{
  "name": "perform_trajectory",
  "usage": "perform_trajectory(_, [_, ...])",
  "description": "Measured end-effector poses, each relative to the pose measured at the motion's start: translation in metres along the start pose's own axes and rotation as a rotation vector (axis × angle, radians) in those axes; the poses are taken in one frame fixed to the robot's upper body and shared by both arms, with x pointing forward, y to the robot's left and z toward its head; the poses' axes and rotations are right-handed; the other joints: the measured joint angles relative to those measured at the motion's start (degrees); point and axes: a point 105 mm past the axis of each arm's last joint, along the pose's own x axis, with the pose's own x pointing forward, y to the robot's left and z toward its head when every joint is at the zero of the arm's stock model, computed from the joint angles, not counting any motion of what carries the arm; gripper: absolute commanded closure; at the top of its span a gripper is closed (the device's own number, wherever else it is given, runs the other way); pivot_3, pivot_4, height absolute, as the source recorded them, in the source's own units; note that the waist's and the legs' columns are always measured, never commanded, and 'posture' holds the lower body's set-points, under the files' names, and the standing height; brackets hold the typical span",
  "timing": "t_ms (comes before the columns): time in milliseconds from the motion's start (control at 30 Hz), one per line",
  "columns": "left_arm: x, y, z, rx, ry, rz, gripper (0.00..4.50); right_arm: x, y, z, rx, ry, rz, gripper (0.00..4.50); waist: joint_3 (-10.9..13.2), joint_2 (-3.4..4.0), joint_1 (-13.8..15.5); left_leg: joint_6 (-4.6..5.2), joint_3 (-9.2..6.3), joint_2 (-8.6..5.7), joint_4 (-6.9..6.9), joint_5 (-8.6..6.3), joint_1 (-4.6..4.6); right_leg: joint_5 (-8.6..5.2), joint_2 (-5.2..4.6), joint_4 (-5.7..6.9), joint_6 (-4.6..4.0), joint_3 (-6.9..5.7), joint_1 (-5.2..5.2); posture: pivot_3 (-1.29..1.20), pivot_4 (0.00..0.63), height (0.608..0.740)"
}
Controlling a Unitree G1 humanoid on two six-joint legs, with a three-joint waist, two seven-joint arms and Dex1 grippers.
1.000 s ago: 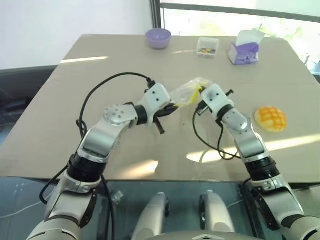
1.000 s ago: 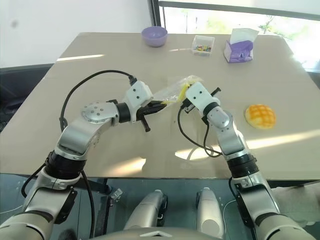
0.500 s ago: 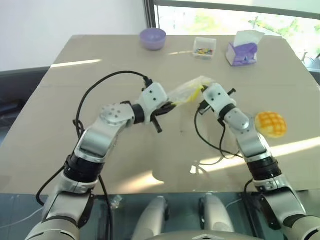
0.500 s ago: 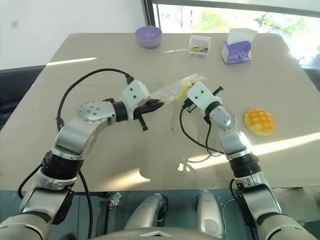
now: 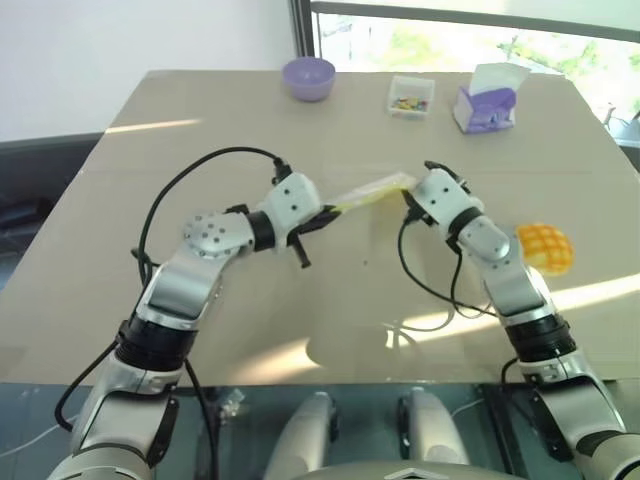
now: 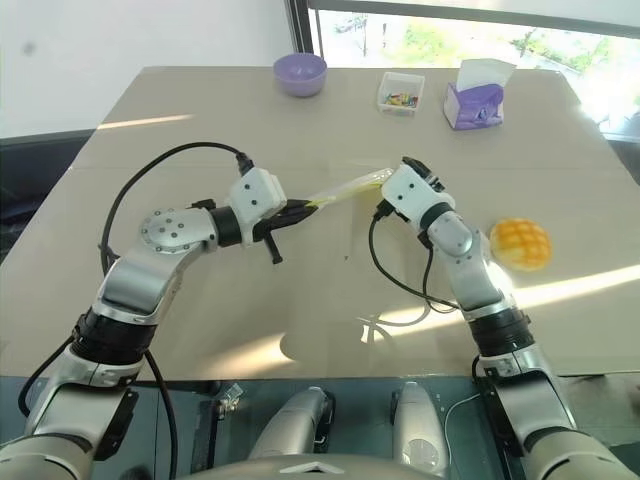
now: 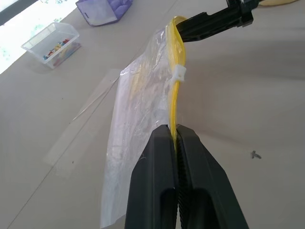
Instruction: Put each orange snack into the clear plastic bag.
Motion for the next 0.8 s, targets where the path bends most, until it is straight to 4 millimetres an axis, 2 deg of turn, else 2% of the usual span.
perform_trajectory(67, [-0.002, 0.002, -0.003, 0.009, -0.003, 0.005, 4.5, -0.004, 0.001, -0.003, -0.01, 0.007, 0.014, 1.85, 0.0, 0.0, 0.2, 0.0, 0.0, 0.0, 0.0, 0.0, 0.0, 0.0, 0.0, 0.0, 0.0, 0.0, 0.0, 0.0, 0.15, 0.74])
perform_trajectory(167, [-0.003, 0.003, -0.006, 0.036, -0.025, -0.004, 4.5, -0.022, 0.007, -0.01, -0.007, 0.021, 0.085, 1.85, 0.0, 0.0, 0.8, 0.01, 0.0, 0.0, -0.01, 0.0, -0.01, 0.0, 0.01, -0.04, 0.0, -0.01, 0.01, 0.0, 0.15, 0.74])
perform_trajectory(200, [-0.004, 0.003, -0.008, 0.038, -0.026, -0.006, 4.5, -0.026, 0.008, -0.012, -0.006, 0.023, 0.1, 2.35, 0.0, 0.0, 0.8, 0.01, 0.01, 0.0, -0.01, -0.01, -0.01, 0.0, 0.0, -0.03, 0.0, -0.01, 0.01, 0.0, 0.15, 0.74])
perform_trajectory(233, [-0.004, 0.002, -0.01, 0.046, -0.027, -0.011, 4.5, -0.033, 0.009, -0.013, 0.0, 0.029, 0.12, 2.44, 0.0, 0.0, 0.9, 0.01, 0.01, 0.0, 0.0, -0.01, -0.01, 0.01, 0.0, -0.04, 0.01, -0.01, 0.02, 0.0, 0.15, 0.74])
perform_trajectory(267, [-0.005, 0.001, -0.01, 0.061, -0.036, -0.025, 4.5, -0.044, 0.01, -0.015, 0.008, 0.041, 0.154, 3.05, 0.0, 0.0, 1.0, 0.01, 0.0, 0.0, 0.0, -0.01, -0.01, 0.01, 0.0, -0.04, 0.01, -0.02, 0.03, 0.0, 0.15, 0.74])
perform_trajectory(367, [-0.006, -0.001, -0.01, 0.083, -0.048, -0.052, 4.5, -0.058, 0.011, -0.02, 0.016, 0.068, 0.189, 4.33, 0.0, 0.01, 1.0, 0.02, -0.02, 0.01, 0.01, -0.01, 0.02, 0.02, 0.02, -0.03, 0.01, -0.05, 0.07, 0.0, 0.15, 0.74])
perform_trajectory(400, [-0.007, -0.002, -0.01, 0.094, -0.052, -0.064, 4.5, -0.064, 0.013, -0.021, 0.025, 0.081, 0.207, 4.46, 0.0, 0.01, 1.0, 0.02, -0.03, 0.02, 0.01, -0.01, 0.03, 0.02, 0.04, -0.04, 0.01, -0.07, 0.09, 0.0, 0.15, 0.74])
perform_trajectory(567, [-0.007, -0.004, -0.011, 0.106, -0.06, -0.091, 4.5, -0.069, 0.018, -0.005, 0.121, 0.041, 0.238, 4.46, 0.0, 0.01, 0.7, 0.02, 0.01, 0.09, 0.02, -0.01, 0.08, 0.05, 0.11, -0.02, -0.04, -0.02, 0.11, 0.0, 0.15, 0.74])
perform_trajectory(733, [-0.005, -0.004, -0.014, 0.103, -0.049, -0.093, 4.5, -0.052, 0.037, 0.041, 0.227, -0.098, 0.295, 4.46, 0.0, 0.01, 0.9, 0.02, -0.01, 0.12, 0.05, -0.01, 0.09, 0.06, 0.16, -0.04, -0.06, -0.04, 0.14, 0.0, 0.15, 0.74])
perform_trajectory(800, [-0.005, -0.003, -0.014, 0.108, -0.046, -0.092, 4.5, -0.05, 0.039, 0.045, 0.234, -0.108, 0.304, 4.46, 0.0, 0.01, 0.9, 0.02, -0.03, 0.12, 0.04, -0.01, 0.07, 0.07, 0.16, -0.05, -0.05, -0.05, 0.13, 0.0, 0.15, 0.74])
